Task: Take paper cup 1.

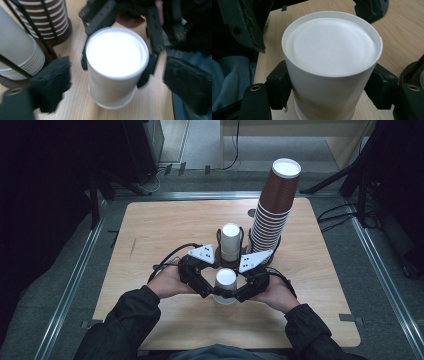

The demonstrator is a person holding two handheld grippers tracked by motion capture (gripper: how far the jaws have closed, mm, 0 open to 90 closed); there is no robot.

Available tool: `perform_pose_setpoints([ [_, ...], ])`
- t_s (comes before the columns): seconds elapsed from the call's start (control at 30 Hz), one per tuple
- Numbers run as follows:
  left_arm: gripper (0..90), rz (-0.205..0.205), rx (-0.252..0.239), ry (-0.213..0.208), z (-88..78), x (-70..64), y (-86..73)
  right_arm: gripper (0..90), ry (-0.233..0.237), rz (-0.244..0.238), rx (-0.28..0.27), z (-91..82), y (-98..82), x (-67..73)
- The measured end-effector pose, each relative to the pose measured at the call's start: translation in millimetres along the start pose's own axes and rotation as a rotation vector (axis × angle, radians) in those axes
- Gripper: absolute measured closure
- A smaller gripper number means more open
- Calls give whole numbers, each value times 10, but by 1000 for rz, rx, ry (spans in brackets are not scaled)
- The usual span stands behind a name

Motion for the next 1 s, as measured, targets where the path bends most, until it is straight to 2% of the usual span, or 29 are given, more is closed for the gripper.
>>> perform_pose_setpoints([
  [0.17, 20, -51, -28, -2, -28, 41, -26, 297, -19, 9, -42, -80, -18, -71],
  [0.23, 16, -60, -33, -4, -33, 56, -51, 297, -20, 28, -44, -113, -29, -80],
  [0.33, 6, -78, -31, -6, -37, 76, -92, 297, -28, 28, -57, -135, -20, -97],
  [0.53, 6, -107, -27, 40, -61, 155, -224, 298, -46, 27, -88, -178, -2, -143],
  [0.63, 6, -133, -41, 45, -75, 197, -257, 298, -47, 34, -96, -181, 5, -159],
  [0.83, 6, -143, -52, 47, -68, 224, -262, 297, -52, 32, -124, -182, 23, -178],
  [0.87, 6, -144, -53, 50, -55, 232, -263, 297, -61, 50, -147, -188, 52, -182],
  [0.9, 6, -144, -53, 50, -55, 232, -263, 297, -61, 50, -147, -188, 52, -182],
  [0.97, 6, -142, -55, 52, -32, 240, -262, 297, -42, 72, -180, -206, 97, -170],
  [1.0, 6, -142, -55, 52, -32, 240, -262, 297, -42, 72, -180, -206, 97, -170],
])
Point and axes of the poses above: each handheld gripper's, and its own axes: z roughly forward along the jaws, y roughly out of its top, x roughly to its left, the point moved 10 cm from there along z, roughly forward along the jaws, and after that the axes turned 6 degrees about -y, right-handed, at the moved point
